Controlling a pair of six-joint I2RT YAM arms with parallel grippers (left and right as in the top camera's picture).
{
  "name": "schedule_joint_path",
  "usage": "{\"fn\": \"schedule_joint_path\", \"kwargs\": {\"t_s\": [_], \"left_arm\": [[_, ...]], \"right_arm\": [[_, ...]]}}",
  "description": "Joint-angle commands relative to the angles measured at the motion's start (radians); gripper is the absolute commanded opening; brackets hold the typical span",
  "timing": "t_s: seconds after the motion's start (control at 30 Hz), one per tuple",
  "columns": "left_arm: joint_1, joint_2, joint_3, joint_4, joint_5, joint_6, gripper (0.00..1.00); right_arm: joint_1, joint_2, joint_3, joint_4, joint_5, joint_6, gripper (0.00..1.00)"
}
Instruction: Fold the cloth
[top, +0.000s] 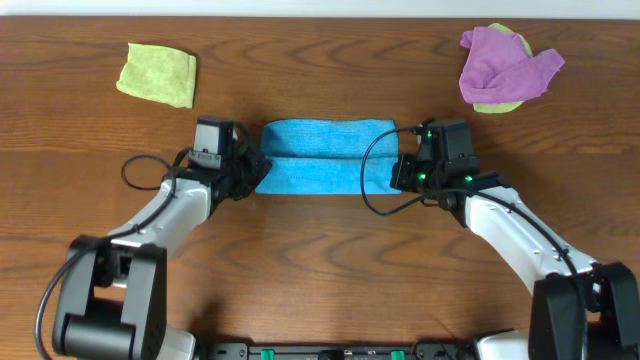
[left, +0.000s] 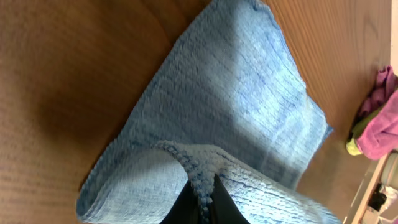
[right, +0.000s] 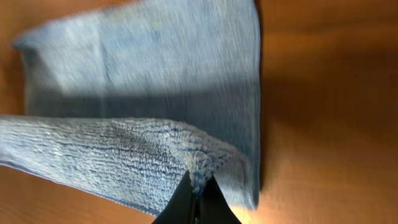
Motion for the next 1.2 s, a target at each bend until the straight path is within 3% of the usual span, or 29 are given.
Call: {"fn": "schedule_joint_path", "kwargs": {"t_s": [0.0,0.3,0.77,1.17], "left_arm": [[0.003,0.034,0.068,0.004,-0.055,-0.008,0.06],[0.003,0.119,0.198,0.003,-0.093,-0.001,0.06],[0.005,0.206,0.305,0.013,-0.176,0.0,0.06],[0.005,0.246,0.324,0.026,-0.202,0.001,0.06]], "right_arm": [[-0.017,0.003,0.008,0.03,0.05,0.013,0.01],[-0.043,0.061,0.056,0.093,0.065,0.021,0.01],[-0.044,0.293,0.306,0.079,0.068,-0.019,0.01],[-0.045,0.347,0.317,0.087,0.071,-0.037,0.01]]}}
